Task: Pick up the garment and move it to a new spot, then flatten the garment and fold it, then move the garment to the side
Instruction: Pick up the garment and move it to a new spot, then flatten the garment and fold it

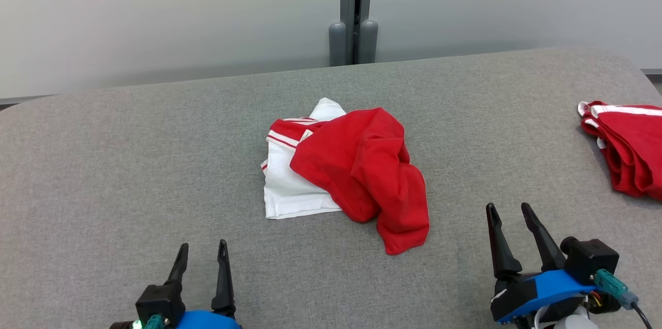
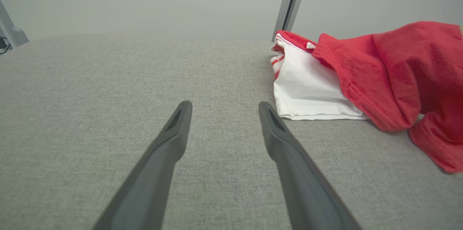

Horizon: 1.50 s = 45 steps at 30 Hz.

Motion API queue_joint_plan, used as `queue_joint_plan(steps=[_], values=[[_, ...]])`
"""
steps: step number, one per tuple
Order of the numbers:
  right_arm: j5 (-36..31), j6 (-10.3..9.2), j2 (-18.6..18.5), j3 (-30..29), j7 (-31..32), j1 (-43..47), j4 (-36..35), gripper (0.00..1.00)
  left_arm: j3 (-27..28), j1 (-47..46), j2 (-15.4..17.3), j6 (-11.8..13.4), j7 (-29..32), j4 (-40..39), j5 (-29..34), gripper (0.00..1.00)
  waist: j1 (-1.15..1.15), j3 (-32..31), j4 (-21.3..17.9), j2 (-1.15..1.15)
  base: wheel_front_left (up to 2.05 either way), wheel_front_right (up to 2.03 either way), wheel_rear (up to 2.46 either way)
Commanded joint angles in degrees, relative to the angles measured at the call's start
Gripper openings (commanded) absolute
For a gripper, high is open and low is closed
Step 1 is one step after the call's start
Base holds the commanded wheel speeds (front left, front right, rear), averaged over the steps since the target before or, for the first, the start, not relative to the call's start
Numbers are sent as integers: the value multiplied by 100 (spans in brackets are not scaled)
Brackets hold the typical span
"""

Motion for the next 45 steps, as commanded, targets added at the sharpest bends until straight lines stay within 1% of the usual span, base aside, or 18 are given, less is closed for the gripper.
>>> queue_joint_plan(steps=[1, 5, 9, 13, 18, 23, 27, 29, 30, 31, 32, 34, 38, 39, 43, 45], values=[[38, 0, -4, 14, -3, 85, -18, 100, -53, 2, -5, 14, -26, -26, -21, 100, 0, 12, 4, 0, 0, 0, 0], [38, 0, -4, 57, -3, 23, -35, 100, -116, -131, -6, 38, -26, -61, -8, 100, 0, 89, -16, 0, 0, 0, 0], [33, 0, -4, 89, -3, -80, -70, 100, -171, -346, -7, -52, -26, 68, -3, 100, 0, 280, -82, 0, 0, 0, 0], [51, 0, -5, 126, -3, -185, -106, 100, -258, -603, -7, -84, -26, 231, -39, 100, 0, 473, -173, 0, 0, 0, 0], [80, 0, -5, 170, -3, -325, -108, 100, -488, -1079, -4, -114, -26, 727, -211, 100, 0, 804, -365, 0, 0, 0, 0], [70, 0, -3, 138, -3, -423, -122, 100, -566, -1499, -4, -45, -26, 1159, -334, 100, 0, 1050, -519, 0, 0, 0, 0], [62, -1, -4, 157, -3, -482, -103, 100, -597, -1687, 2, 63, 9, 1759, -379, 100, 0, 1136, -611, 0, 0, 0, 0], [69, 0, -4, 160, -3, -490, -94, 100, -669, -1722, 2, 33, 23, 2027, -389, 100, 0, 1142, -641, 0, 0, 0, 0], [81, 0, -4, 159, -3, -492, -86, 100, -733, -1729, 1, -16, 34, 2148, -387, 32, 0, 1137, -651, 0, 0, 0, 0], [88, 0, -3, 162, -3, -494, -83, 100, -804, -1731, -3, -116, 36, 2232, -393, 0, 0, 1131, -656, 0, 0, 0, 0], [98, 0, -3, 162, -3, -490, -80, 100, -855, -1726, -14, -197, 39, 2278, -441, 0, 0, 1122, -652, 0, 0, 0, 0], [104, 0, -3, 137, -3, -459, -69, 100, -916, -1751, -29, -226, 31, 2148, -472, 0, 0, 1079, -616, 0, 0, 0, 0], [103, 0, 0, 116, -3, -411, -35, 100, -821, -1805, -7, -193, -16, 1462, -423, 0, 0, 969, -488, 0, 0, 0, 0], [108, 0, -1, 115, -3, -402, -30, 100, -807, -1821, -5, -222, -16, 1281, -429, 0, 0, 940, -453, 0, 0, 0, 0], [132, 0, -4, 153, -3, -394, -9, 100, -852, -2168, -5, -439, -17, 571, -196, 0, 0, 812, -318, 0, 0, 0, 0], [139, 0, -4, 187, -2, -389, 3, 100, -936, -2428, 78, -590, -16, 270, -43, 0, 0, 750, -264, 0, 0, 0, 0]])
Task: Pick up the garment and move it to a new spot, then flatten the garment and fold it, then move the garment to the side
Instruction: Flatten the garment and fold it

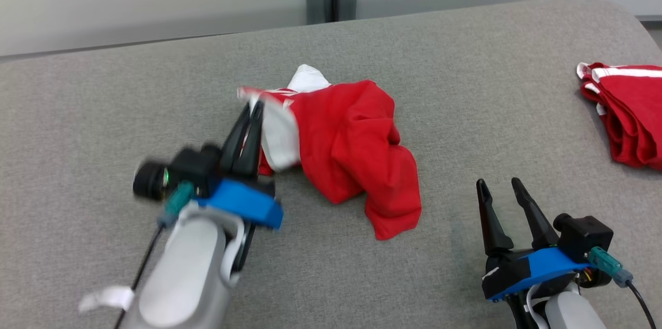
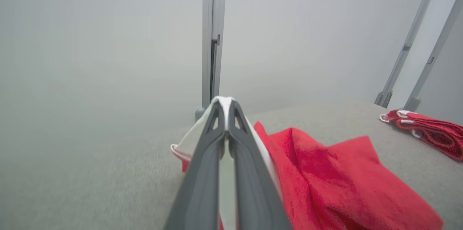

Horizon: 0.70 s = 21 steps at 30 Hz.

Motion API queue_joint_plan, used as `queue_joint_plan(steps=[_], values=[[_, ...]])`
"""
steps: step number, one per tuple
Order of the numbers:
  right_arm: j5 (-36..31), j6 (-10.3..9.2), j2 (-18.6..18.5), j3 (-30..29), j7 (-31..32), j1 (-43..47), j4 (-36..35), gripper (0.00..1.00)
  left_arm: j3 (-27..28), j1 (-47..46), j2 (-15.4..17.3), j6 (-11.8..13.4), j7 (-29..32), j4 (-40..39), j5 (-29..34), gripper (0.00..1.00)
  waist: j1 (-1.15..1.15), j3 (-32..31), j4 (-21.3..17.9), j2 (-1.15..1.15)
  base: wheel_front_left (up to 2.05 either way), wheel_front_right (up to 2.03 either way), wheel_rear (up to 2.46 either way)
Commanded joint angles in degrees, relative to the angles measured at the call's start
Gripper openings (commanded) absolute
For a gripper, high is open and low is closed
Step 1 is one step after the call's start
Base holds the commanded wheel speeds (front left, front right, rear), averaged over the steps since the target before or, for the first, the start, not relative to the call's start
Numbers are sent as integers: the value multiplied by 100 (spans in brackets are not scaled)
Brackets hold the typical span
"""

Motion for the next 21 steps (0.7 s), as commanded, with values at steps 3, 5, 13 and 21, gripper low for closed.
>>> queue_joint_plan(steps=[3, 5, 13, 21], values=[[11, 0, -5, 42, -2, 45, 17, 100, -243, -828, 189, -211, -4, -445, 144, 0, -1, -118, 76, 0, 0, 0, 0], [12, 0, -5, 56, -2, 71, 32, 100, -467, -1410, 282, -264, 19, -605, 174, 0, -1, -164, 96, 0, 0, 0, 0], [134, 0, -5, 266, -2, 71, 86, 100, -1281, -3705, 367, -288, 371, -502, -134, 0, -1, -238, -122, 0, 0, 0, 0], [304, 0, -5, 397, -2, 66, 119, 100, -1350, -5118, 112, -182, 114, 342, -235, 0, -1, -264, -511, 0, 0, 0, 0]])
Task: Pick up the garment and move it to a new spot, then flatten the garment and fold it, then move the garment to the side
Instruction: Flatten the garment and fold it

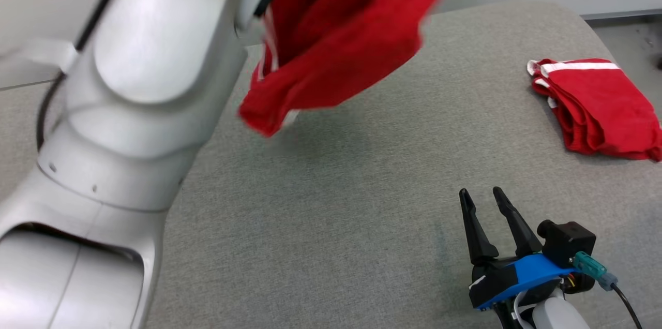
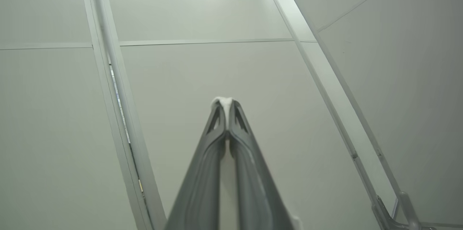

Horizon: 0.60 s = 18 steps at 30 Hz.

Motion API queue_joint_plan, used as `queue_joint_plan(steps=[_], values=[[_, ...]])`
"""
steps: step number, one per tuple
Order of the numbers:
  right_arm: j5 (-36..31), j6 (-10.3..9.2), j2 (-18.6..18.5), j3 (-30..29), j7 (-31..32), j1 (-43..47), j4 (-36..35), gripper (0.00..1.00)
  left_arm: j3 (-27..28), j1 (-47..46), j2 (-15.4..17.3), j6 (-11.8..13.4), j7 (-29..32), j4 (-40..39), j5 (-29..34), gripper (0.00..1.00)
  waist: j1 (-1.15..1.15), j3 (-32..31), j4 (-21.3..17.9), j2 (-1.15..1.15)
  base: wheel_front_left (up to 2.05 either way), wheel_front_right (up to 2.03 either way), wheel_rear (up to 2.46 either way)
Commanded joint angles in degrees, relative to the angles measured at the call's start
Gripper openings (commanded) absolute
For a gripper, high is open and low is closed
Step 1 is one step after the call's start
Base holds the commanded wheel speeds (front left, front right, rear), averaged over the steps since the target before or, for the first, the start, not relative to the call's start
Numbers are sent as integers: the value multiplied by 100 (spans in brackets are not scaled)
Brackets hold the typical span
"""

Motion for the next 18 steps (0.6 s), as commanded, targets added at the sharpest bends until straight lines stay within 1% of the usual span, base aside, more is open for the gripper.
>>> queue_joint_plan(steps=[1, 4, 5, 10, 14, 18], values=[[48, 0, -4, -26, -2, 27, -5, 100, 78, -238, -6, 103, -84, 126, 10, 0, 0, -9, -52, 0, 0, 0, 0], [76, 0, -5, -107, -2, -12, -26, 100, 222, -327, -33, 274, -138, 338, -20, 0, 0, 47, -46, 0, 0, 0, 0], [65, 0, -6, -145, -2, -17, -36, 100, 255, -289, -5, 293, -153, 430, -18, 0, 0, 66, -26, 0, 0, 0, 0], [35, 0, -5, -309, -3, -47, -71, 100, 581, 224, 276, 480, -170, 843, -136, 0, 0, 174, 182, 0, 0, 0, 0], [-14, 0, -5, -378, -2, -79, -75, 100, 917, 1121, 590, 583, -173, 1068, -303, 0, 0, 234, 380, 0, 0, 0, 0], [-37, 0, -7, -393, -2, -76, -85, 100, 1383, 2424, 704, 707, -175, 1159, -610, 0, 0, 256, 539, 0, 0, 0, 0]])
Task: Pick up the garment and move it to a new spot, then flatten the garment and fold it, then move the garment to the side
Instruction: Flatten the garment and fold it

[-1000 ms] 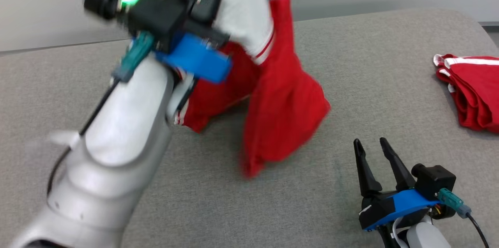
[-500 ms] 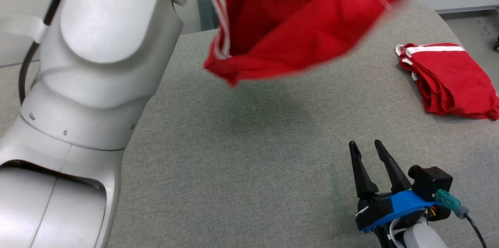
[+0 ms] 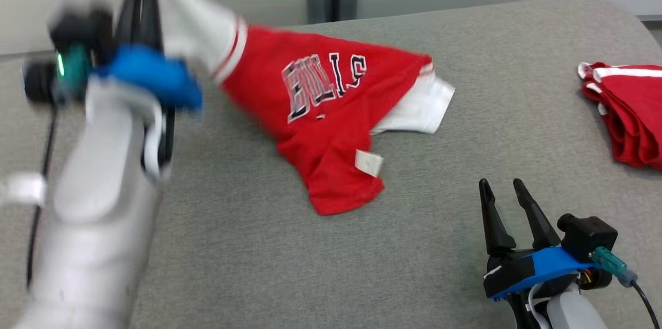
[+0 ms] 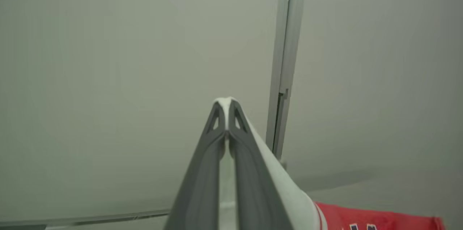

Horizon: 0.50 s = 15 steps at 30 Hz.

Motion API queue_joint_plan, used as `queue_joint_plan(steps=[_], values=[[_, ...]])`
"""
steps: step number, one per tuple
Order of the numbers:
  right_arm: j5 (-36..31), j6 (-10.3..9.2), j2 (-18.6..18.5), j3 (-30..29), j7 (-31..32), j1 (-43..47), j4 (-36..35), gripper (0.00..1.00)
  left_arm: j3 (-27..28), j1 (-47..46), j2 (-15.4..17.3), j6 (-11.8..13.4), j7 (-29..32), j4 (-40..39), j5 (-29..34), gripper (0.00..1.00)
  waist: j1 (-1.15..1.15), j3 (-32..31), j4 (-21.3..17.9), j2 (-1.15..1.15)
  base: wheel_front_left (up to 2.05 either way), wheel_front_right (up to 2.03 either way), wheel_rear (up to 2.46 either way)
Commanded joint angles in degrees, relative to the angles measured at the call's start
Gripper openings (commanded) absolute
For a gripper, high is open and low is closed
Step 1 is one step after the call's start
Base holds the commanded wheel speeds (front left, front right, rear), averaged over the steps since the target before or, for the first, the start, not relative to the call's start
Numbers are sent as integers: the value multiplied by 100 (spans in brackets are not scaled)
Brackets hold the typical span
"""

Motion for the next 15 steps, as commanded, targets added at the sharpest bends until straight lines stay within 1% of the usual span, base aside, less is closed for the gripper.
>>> queue_joint_plan(steps=[1, 3, 4, 5, 8, 11, 12, 13, 14, 15], values=[[-34, 0, -6, -4, -2, -30, -19, 100, 178, 658, 11, 27, -25, 20, -88, 0, 0, 44, 107, 0, 0, 0, 0], [-73, 0, -8, 10, -2, -18, -10, 100, 414, 1270, -24, 79, -25, -5, -183, 0, 0, 50, 176, 0, 0, 0, 0], [-73, 0, -8, 10, -2, -18, -10, 100, 414, 1270, -24, 79, -25, -5, -183, 0, 0, 50, 176, 0, 0, 0, 0], [-96, 0, -8, 13, -2, -10, -7, 100, 525, 1558, -56, 108, -26, -35, -214, 0, 0, 48, 210, 0, 0, 0, 0], [-163, 0, -7, 2, -2, 13, 0, 100, 827, 2293, -220, 183, -25, -155, -199, 0, 0, 32, 303, 0, 0, 0, 0], [-211, 0, -8, 46, -2, 13, 22, 100, 1193, 2767, -335, 237, -26, -349, -117, 0, 0, 5, 358, 0, 0, 0, 0], [-228, 0, -8, 57, -2, 11, 22, 100, 1299, 2878, -390, 249, -25, -456, -63, 14, 0, -4, 377, 0, 0, 0, 0], [-246, 0, -8, 72, -2, 16, 14, 100, 1402, 2991, -434, 265, -25, -561, -1, 51, 0, -14, 399, 0, 0, 0, 0], [-264, 0, -8, 94, -2, 24, 15, 100, 1499, 3088, -481, 283, -25, -656, 81, 100, 0, -22, 422, 0, 0, 0, 0], [-274, 0, -7, 120, -2, 31, 18, 100, 1558, 3173, -543, 280, -24, -783, 165, 100, 0, -31, 453, 0, 0, 0, 0]])
